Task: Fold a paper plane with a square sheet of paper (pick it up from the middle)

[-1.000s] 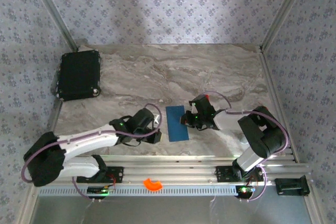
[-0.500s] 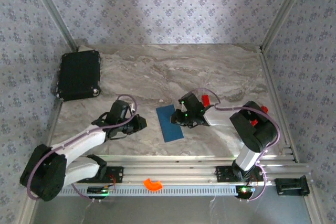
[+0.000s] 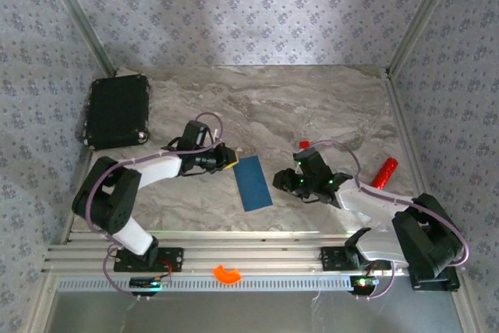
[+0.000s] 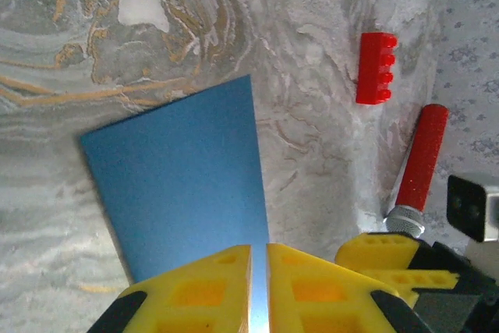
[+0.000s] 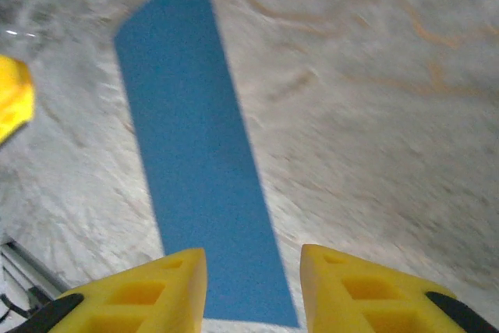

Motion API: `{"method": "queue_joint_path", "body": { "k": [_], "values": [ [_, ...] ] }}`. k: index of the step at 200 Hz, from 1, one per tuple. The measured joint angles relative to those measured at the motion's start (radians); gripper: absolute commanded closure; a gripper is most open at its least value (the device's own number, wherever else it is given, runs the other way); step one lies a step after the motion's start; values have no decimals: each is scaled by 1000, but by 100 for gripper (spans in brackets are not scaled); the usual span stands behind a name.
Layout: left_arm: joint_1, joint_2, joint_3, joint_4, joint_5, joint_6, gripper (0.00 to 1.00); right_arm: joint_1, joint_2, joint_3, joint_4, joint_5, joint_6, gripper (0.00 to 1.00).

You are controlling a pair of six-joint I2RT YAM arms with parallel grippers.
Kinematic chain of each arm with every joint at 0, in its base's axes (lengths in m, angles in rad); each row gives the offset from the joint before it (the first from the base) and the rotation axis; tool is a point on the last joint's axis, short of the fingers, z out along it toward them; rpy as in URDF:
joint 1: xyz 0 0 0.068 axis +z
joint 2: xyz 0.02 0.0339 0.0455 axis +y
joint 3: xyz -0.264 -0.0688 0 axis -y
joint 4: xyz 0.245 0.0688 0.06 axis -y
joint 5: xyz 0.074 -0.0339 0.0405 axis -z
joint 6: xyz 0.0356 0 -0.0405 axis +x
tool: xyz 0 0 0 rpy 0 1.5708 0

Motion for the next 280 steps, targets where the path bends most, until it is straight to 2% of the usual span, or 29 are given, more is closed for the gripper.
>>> {"method": "queue_joint_path", "body": {
  "k": [41,95,153,239,259,280],
  "values": [
    [0,107,45,11,3,-2,89,-15,27,-9,-2,-66,18,60],
    [0,198,118,-4,-10,27,89,-15,76,17,-5,-129,18,54],
    [4,244,132,-40,-56,70,89,-10,121,31,-6,-184,17,49],
    [8,238,101,8,-56,95,89,30,192,78,-15,-232,13,46],
    [8,238,101,8,-56,97,89,30,199,81,-14,-235,13,47],
    [8,238,101,8,-53,104,89,29,212,81,11,-262,14,51]
  ]
}}
